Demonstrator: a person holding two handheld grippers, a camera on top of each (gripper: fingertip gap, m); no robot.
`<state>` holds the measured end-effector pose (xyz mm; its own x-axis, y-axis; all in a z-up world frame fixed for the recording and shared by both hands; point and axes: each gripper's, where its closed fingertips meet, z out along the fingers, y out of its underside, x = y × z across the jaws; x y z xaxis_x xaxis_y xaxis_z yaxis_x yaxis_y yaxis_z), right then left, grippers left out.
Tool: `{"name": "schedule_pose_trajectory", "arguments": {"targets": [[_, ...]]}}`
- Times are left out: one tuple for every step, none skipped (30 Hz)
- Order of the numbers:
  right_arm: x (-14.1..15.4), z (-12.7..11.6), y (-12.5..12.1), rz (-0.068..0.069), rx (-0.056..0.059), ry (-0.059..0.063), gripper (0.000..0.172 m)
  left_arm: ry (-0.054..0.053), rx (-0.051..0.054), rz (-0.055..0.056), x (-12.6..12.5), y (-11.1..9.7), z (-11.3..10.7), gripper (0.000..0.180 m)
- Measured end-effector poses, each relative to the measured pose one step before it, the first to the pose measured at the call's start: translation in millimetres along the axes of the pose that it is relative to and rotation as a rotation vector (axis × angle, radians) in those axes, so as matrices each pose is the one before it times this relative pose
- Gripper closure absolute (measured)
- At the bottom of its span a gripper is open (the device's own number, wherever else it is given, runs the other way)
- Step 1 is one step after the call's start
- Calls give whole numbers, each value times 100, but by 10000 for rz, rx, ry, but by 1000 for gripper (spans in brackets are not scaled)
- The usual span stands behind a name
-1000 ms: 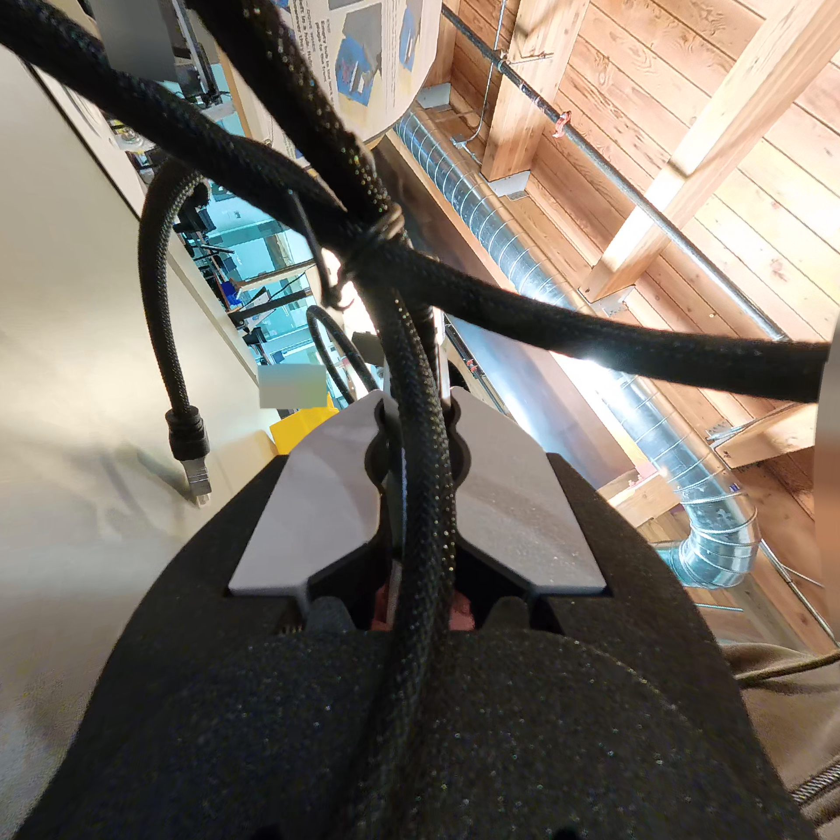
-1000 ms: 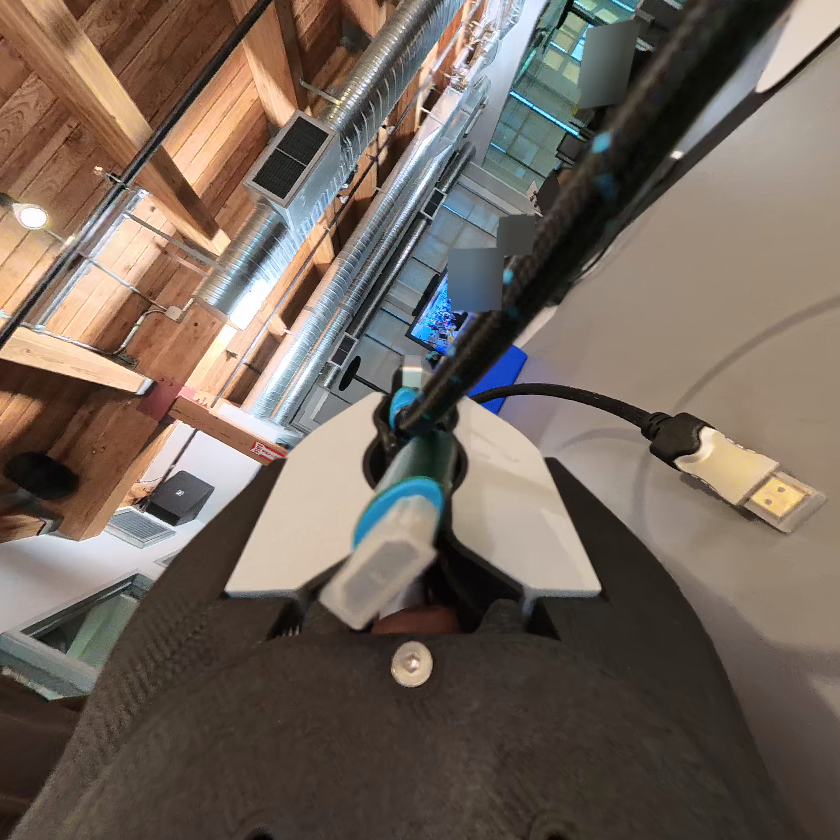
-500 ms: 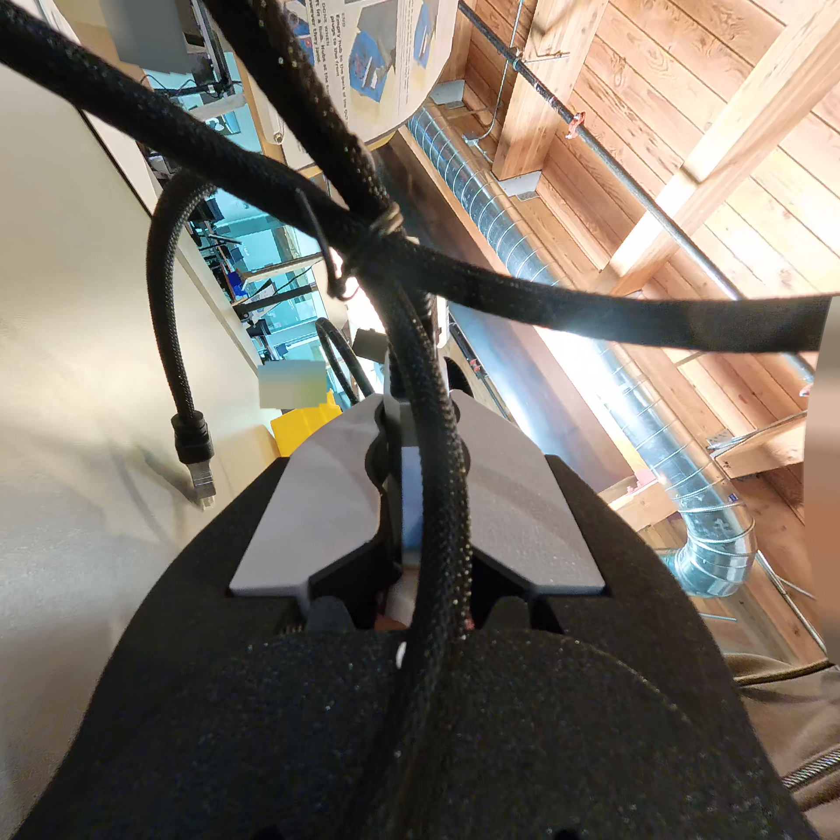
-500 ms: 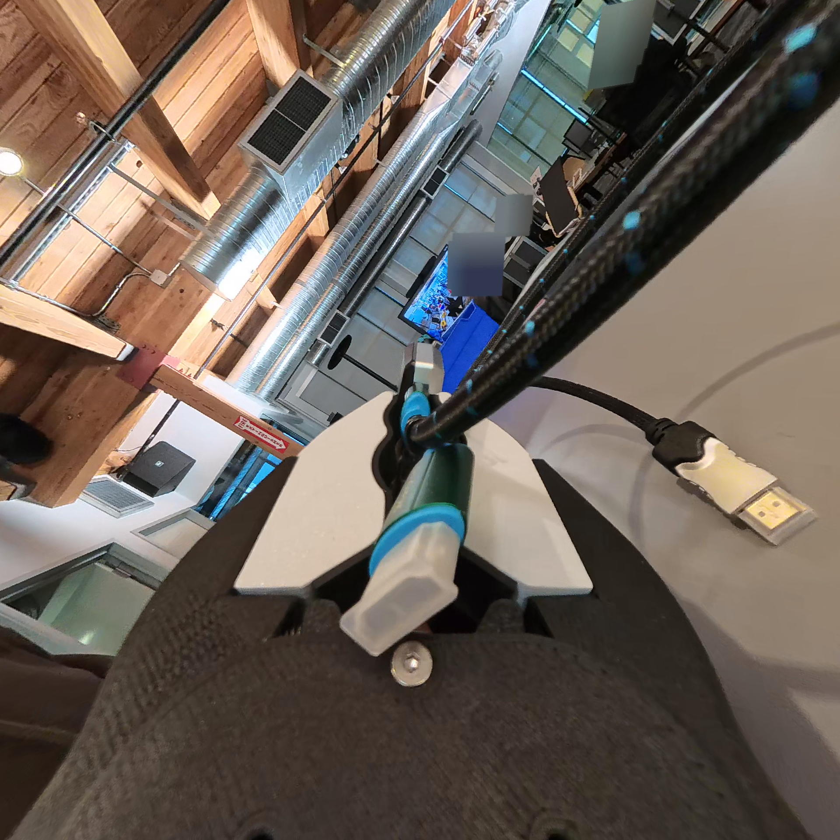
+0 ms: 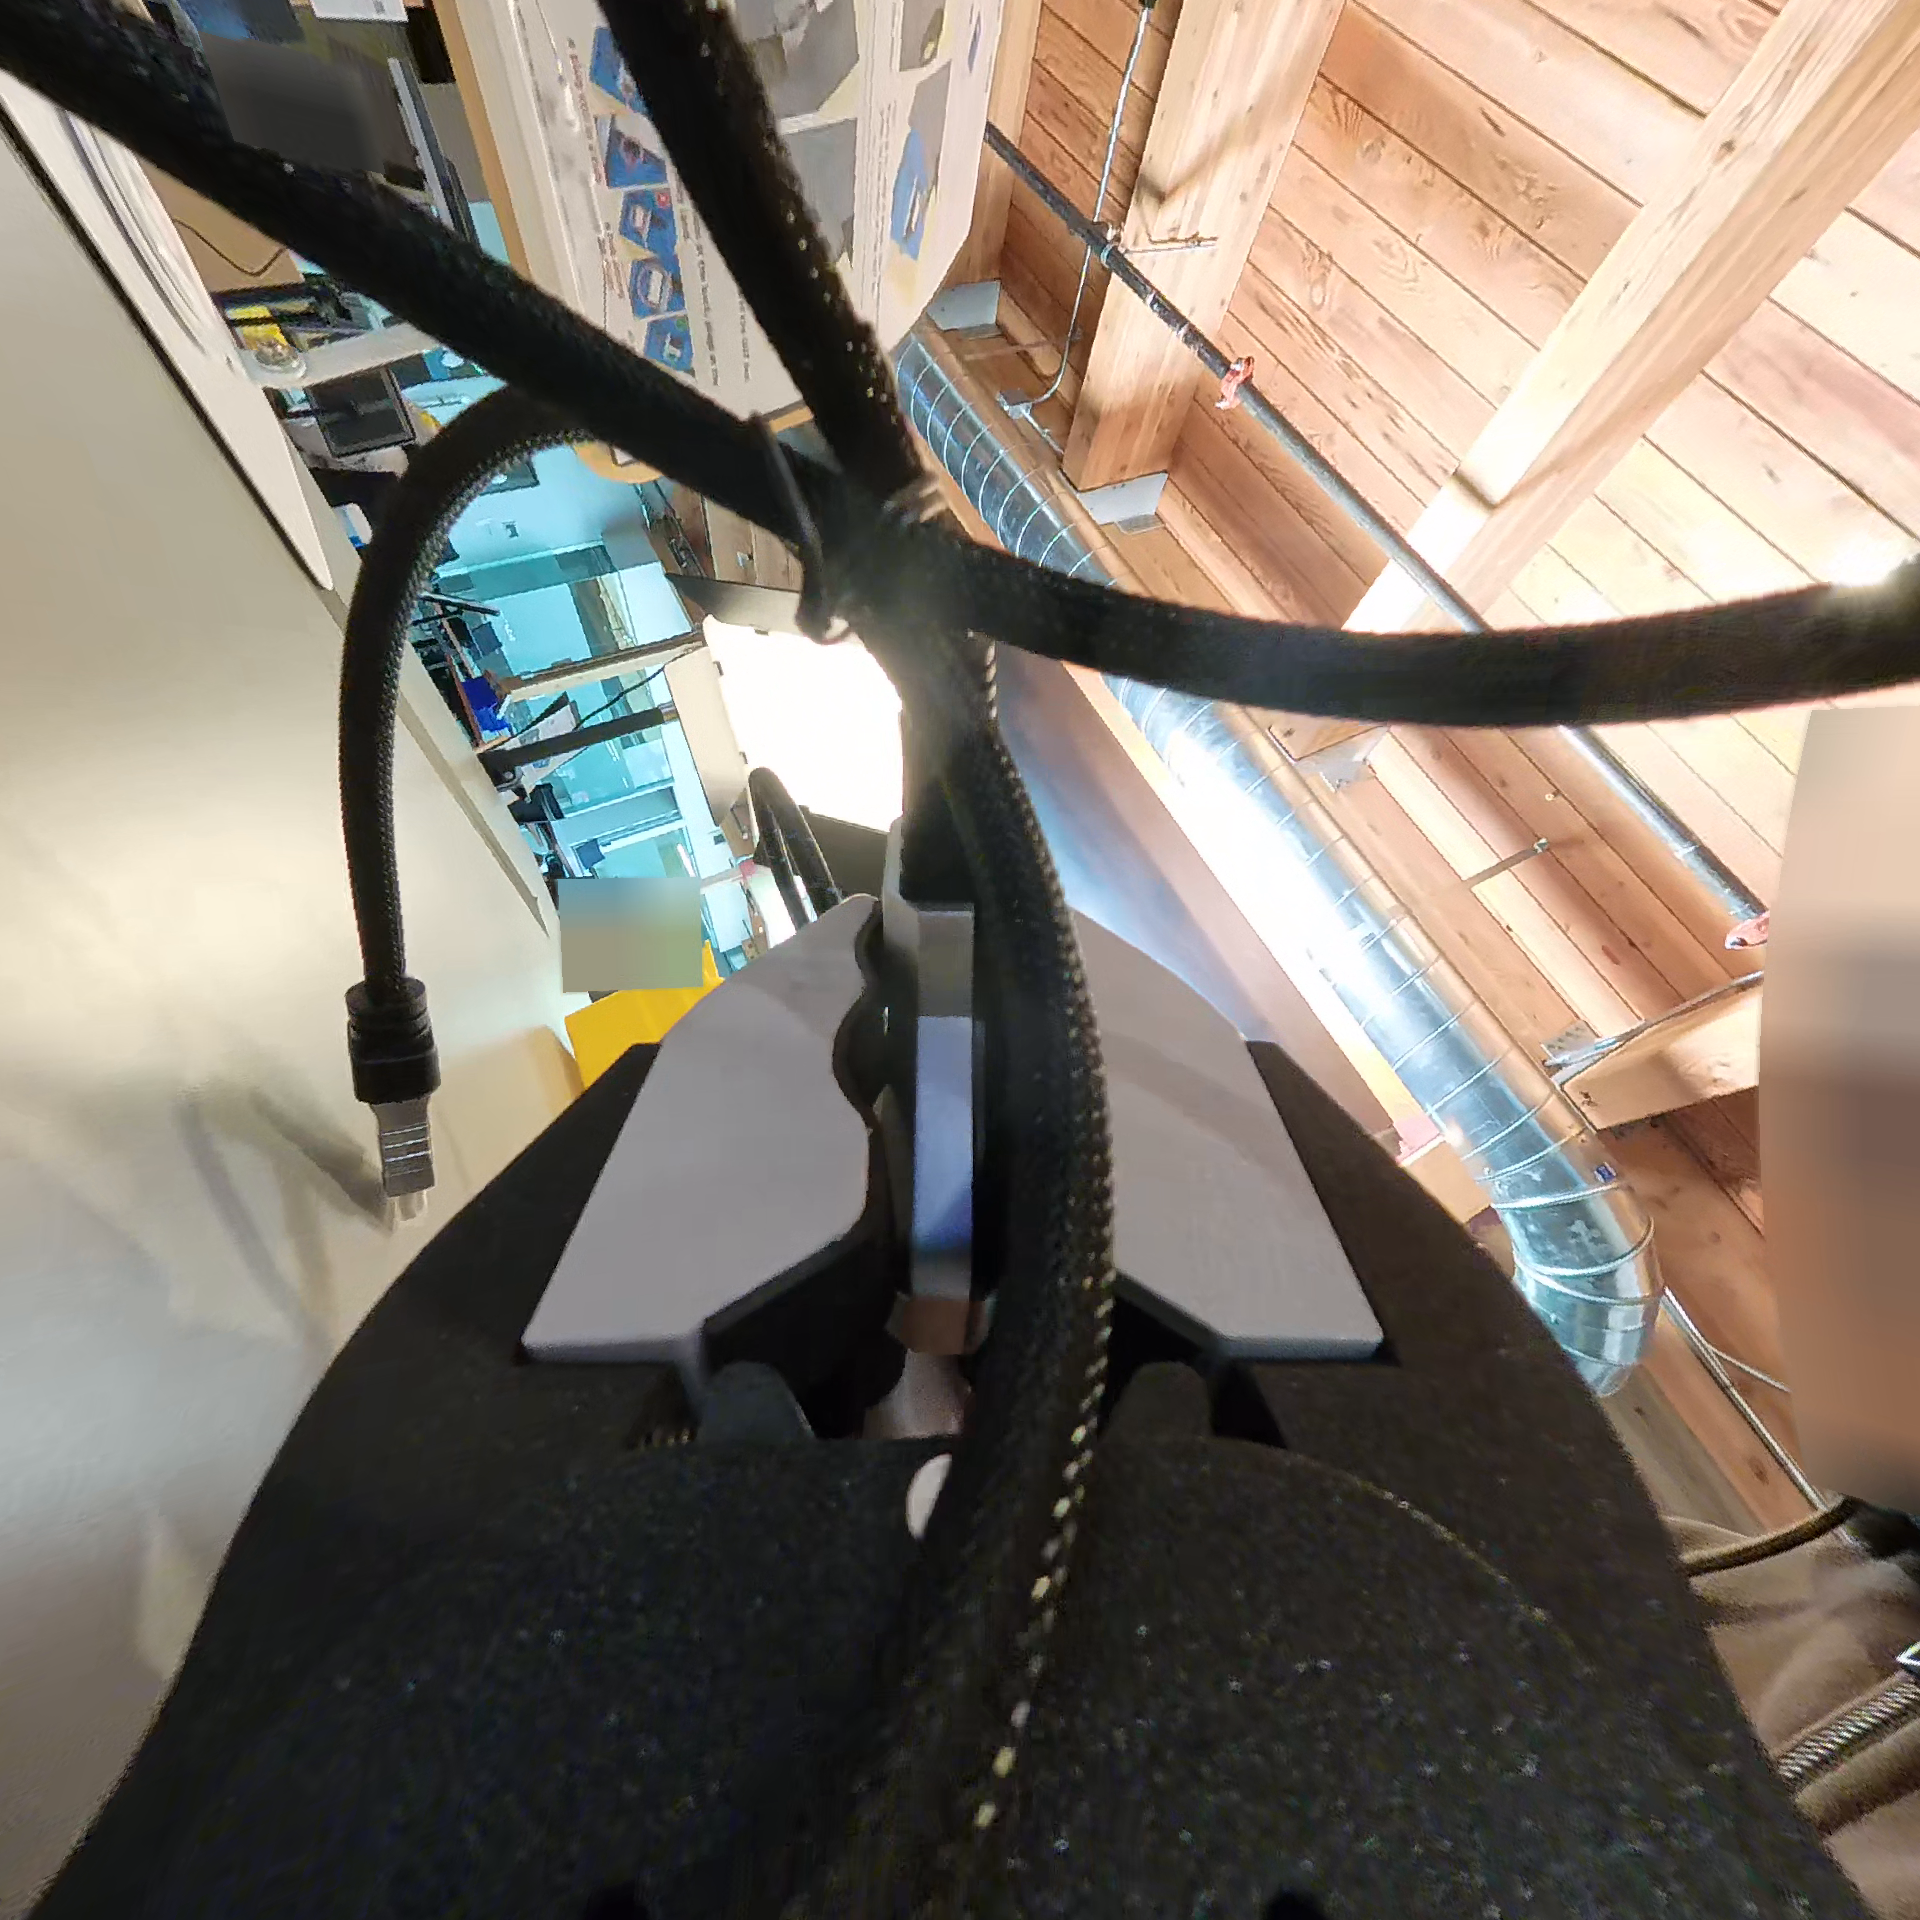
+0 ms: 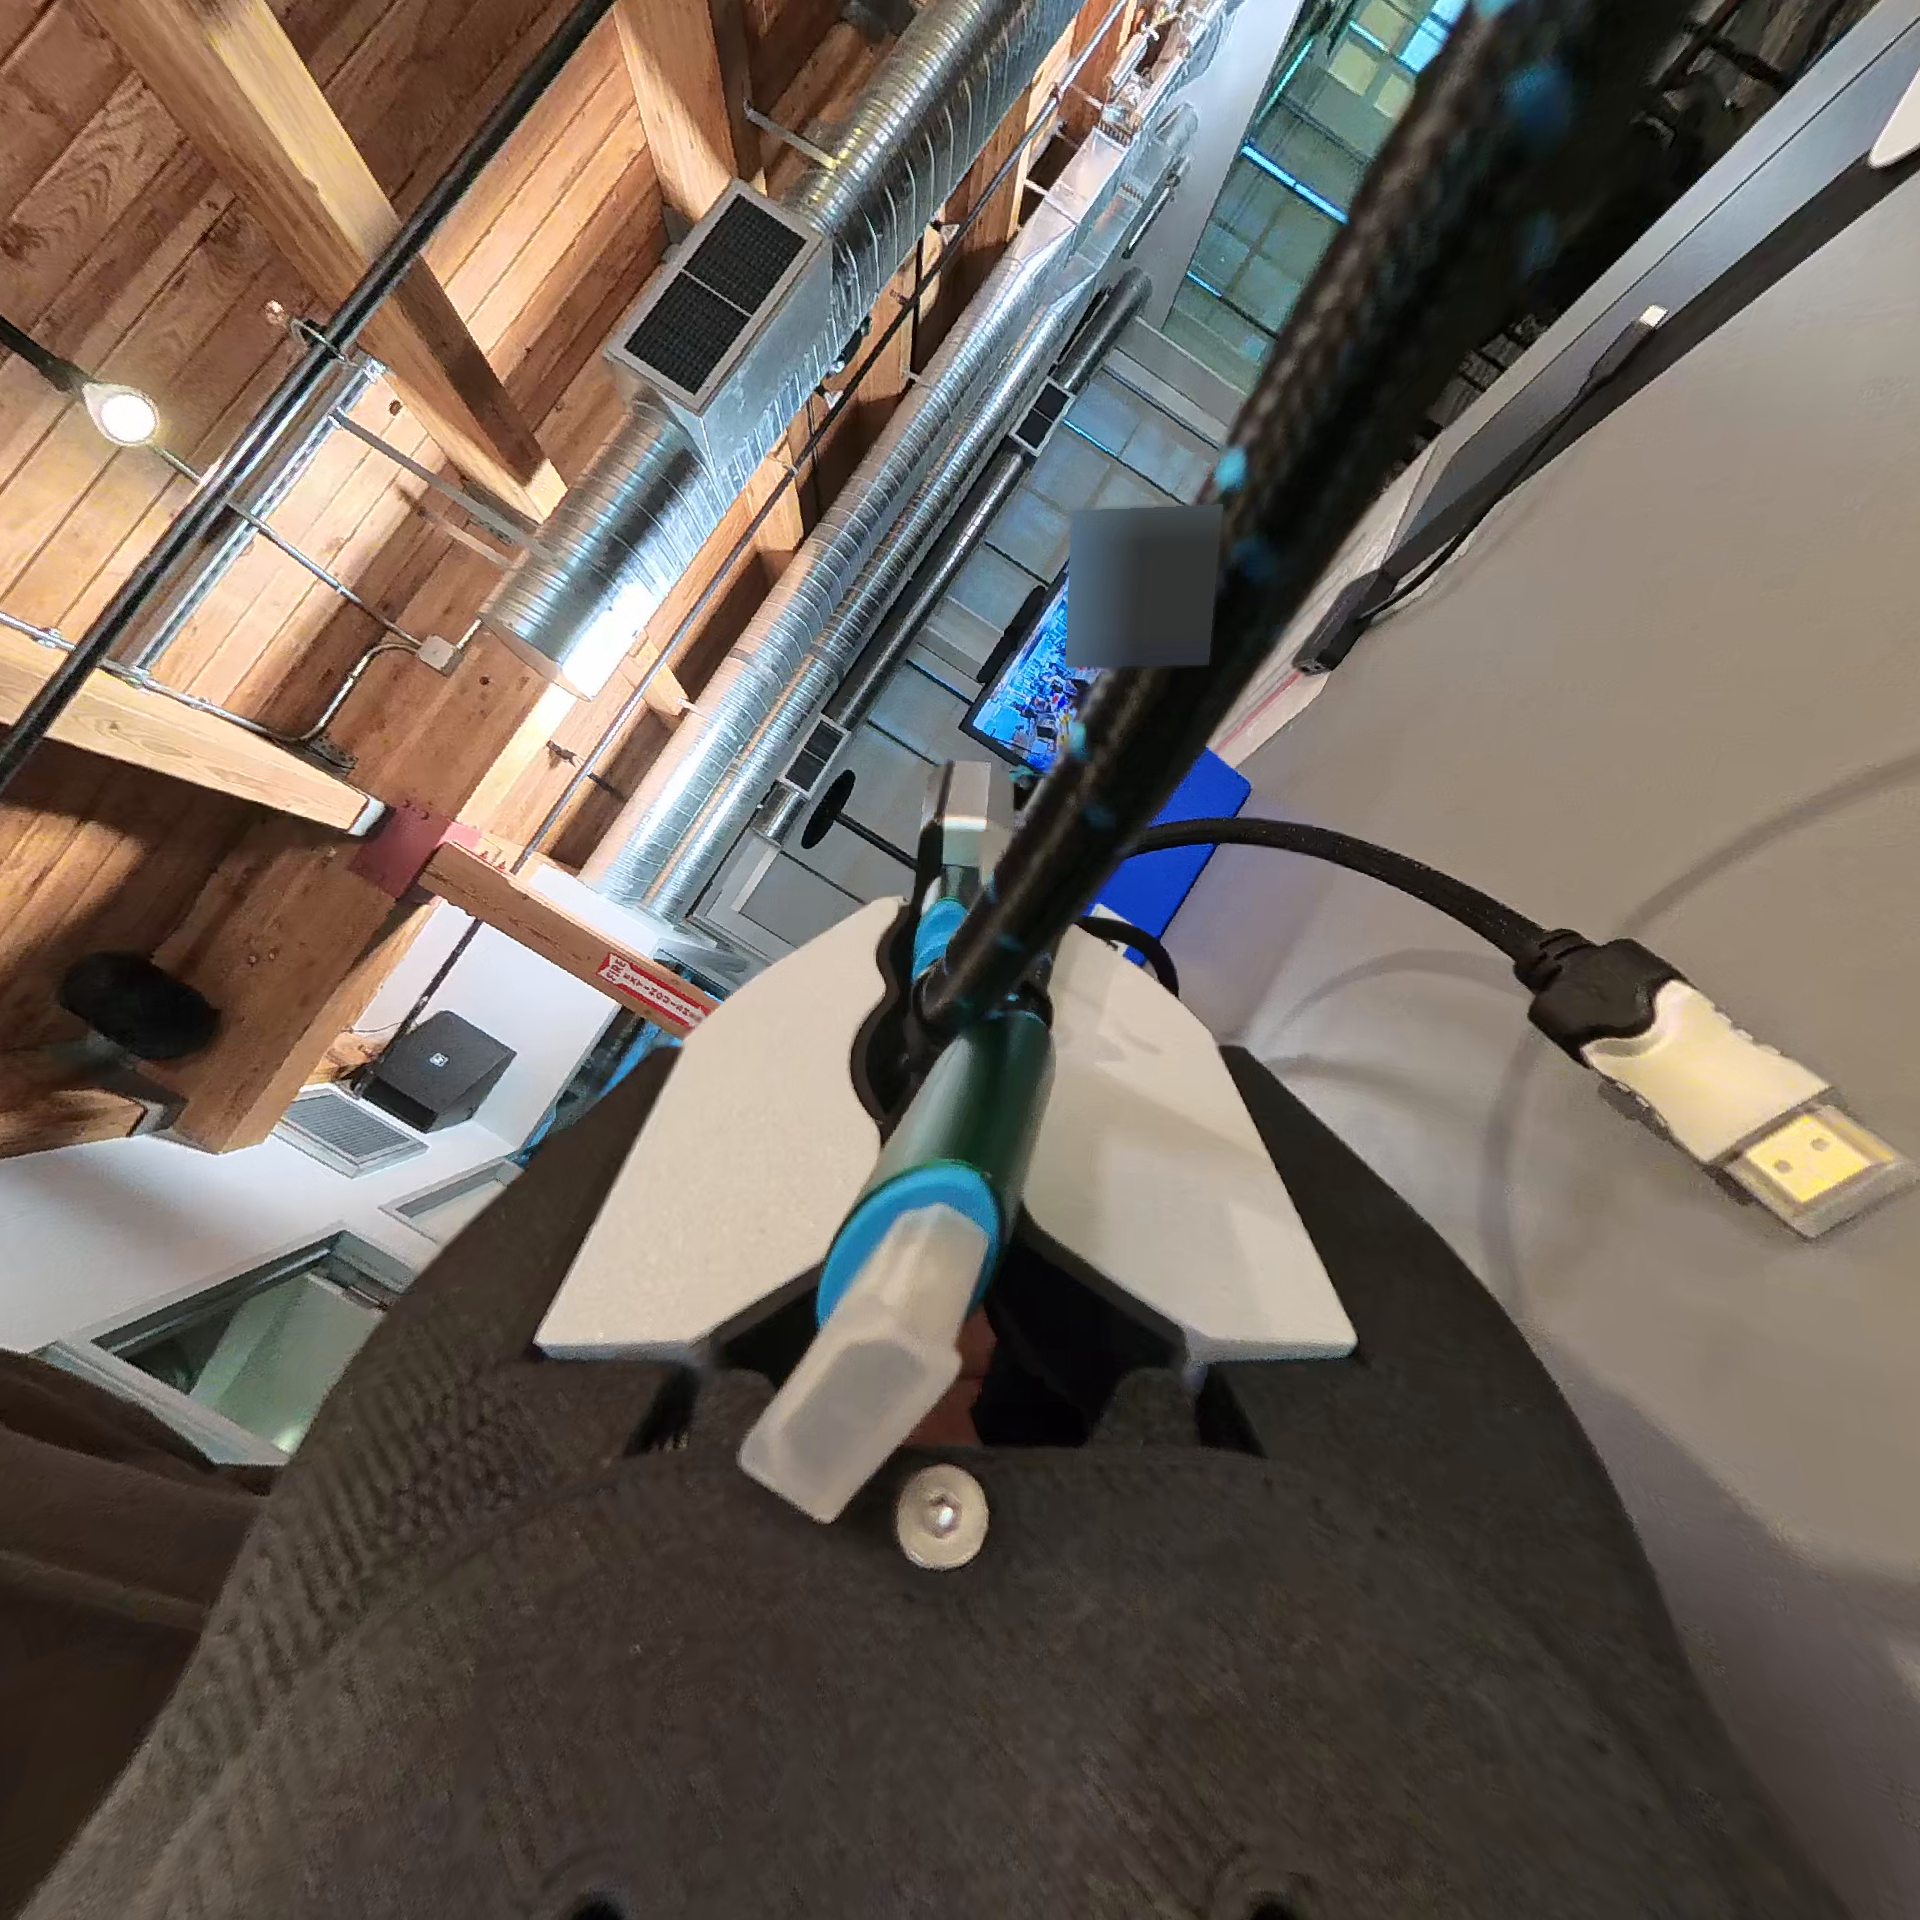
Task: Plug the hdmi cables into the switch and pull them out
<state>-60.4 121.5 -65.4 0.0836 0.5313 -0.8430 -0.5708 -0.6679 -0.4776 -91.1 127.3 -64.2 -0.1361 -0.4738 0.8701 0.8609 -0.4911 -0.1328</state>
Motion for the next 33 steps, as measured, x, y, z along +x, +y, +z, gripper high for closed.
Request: {"name": "schedule_pose_trajectory", "arguments": {"targets": [[114,-22,-102,-48,-65,29,161,-6,-64,-29,-81,139,-28,161],[123,-57,-301,-30,-21,-11,161,-7,-109,-21,-7,215,114,160],[98,-96,-392,2,17,-37,161,-21,-277,76,10,315,230,160],[69,-96,-314,6,-15,-46,161,-93,-293,147,-26,220,214,160],[0,-73,-207,-31,-12,-37,161,-55,-158,76,47,137,166,160],[-61,-29,-19,-59,-30,-2,161,-28,-55,7,34,23,61,160],[-86,29,211,-53,-30,18,161,23,74,-7,25,-157,-90,160],[-62,68,403,-25,-28,51,160,10,172,-78,-56,-262,-237,160],[41,81,445,26,-65,83,160,-25,205,-146,-185,-302,-310,160],[152,7,112,54,-62,68,161,1,34,-165,-173,9,-165,160],[182,-95,-277,21,-23,19,161,-27,-105,-63,-85,291,50,160],[74,-121,-421,32,51,-55,161,-18,-127,14,63,308,232,160],[-81,-49,-303,47,85,-73,161,25,-107,61,149,126,254,160],[-131,32,-48,10,22,-35,161,64,11,81,144,-136,88,160],[-75,59,56,-76,-30,28,161,38,-30,44,21,-50,-16,160],[-44,12,102,-171,-53,33,161,68,-18,-4,-2,5,-61,160],[-116,26,163,-98,-82,-80,160,243,-69,-63,115,-16,-86,159],[-97,10,211,106,-80,-138,160,290,-141,-108,103,-88,-137,158],[61,-54,186,117,-7,-17,160,117,-207,-211,-116,-20,-94,157],[93,-72,206,54,-20,31,160,93,-98,-230,-83,-135,29,155],[91,-36,296,68,-85,3,160,169,-13,-163,203,-222,180,146],[127,14,301,129,-82,12,160,70,-213,2,218,128,399,136],[108,63,270,185,-83,-42,159,-60,-520,127,101,623,509,130],[94,18,13,158,19,-42,160,-369,-617,121,-360,772,393,126],[78,3,-75,6,-3,3,160,-275,-282,116,-341,282,125,128],[-35,74,38,-70,-89,-36,160,-122,-28,-67,-243,-54,-107,136],[-114,145,134,-18,-126,-70,159,-68,162,-71,-226,-282,-267,149],[-42,142,154,-15,-103,4,159,28,118,69,-97,-219,-268,155],[-18,93,94,-61,-51,20,159,46,-36,89,40,3,-114,157],[24,54,37,-79,-26,61,160,-106,-26,120,-19,32,-83,156],[71,23,-22,-89,25,128,160,-277,65,237,-138,29,-78,158],[5,24,-83,-14,104,83,160,-150,268,196,-3,-36,-46,157],[-53,24,-157,92,194,9,161,16,388,9,132,-38,-18,158]]}}
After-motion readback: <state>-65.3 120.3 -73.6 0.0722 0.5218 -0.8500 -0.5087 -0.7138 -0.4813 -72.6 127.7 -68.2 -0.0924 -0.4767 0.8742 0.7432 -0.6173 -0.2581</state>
